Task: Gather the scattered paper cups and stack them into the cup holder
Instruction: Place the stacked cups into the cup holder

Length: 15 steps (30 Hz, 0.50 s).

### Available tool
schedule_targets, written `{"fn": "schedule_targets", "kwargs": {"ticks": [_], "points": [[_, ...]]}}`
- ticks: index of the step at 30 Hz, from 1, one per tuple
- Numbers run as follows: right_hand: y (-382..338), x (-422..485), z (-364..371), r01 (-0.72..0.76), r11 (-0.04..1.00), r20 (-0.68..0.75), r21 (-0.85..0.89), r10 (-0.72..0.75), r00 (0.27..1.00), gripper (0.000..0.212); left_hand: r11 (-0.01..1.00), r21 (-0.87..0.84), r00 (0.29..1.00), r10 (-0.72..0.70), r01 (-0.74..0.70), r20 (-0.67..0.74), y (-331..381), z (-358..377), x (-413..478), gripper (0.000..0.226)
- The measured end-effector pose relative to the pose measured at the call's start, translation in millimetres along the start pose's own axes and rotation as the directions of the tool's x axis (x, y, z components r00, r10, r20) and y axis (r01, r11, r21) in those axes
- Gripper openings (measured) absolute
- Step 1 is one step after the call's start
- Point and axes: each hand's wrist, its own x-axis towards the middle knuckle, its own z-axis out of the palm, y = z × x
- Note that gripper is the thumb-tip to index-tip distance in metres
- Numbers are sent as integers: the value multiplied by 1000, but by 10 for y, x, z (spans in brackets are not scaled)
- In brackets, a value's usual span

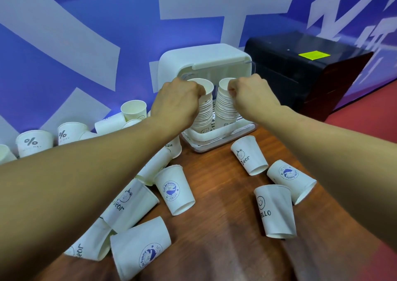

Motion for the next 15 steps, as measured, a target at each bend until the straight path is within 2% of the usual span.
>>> {"fn": "schedule_targets", "kwargs": {"ticks": [10, 15], "points": [[30, 22, 182, -13, 1000, 7, 8, 13, 1000, 14, 999, -32, 1000, 19, -19, 4, -16, 201, -31, 45], [25, 10, 235, -19, 1000, -15, 11, 20, 1000, 12, 999, -35, 1000, 29, -29, 7, -2, 225, -26, 42]]}}
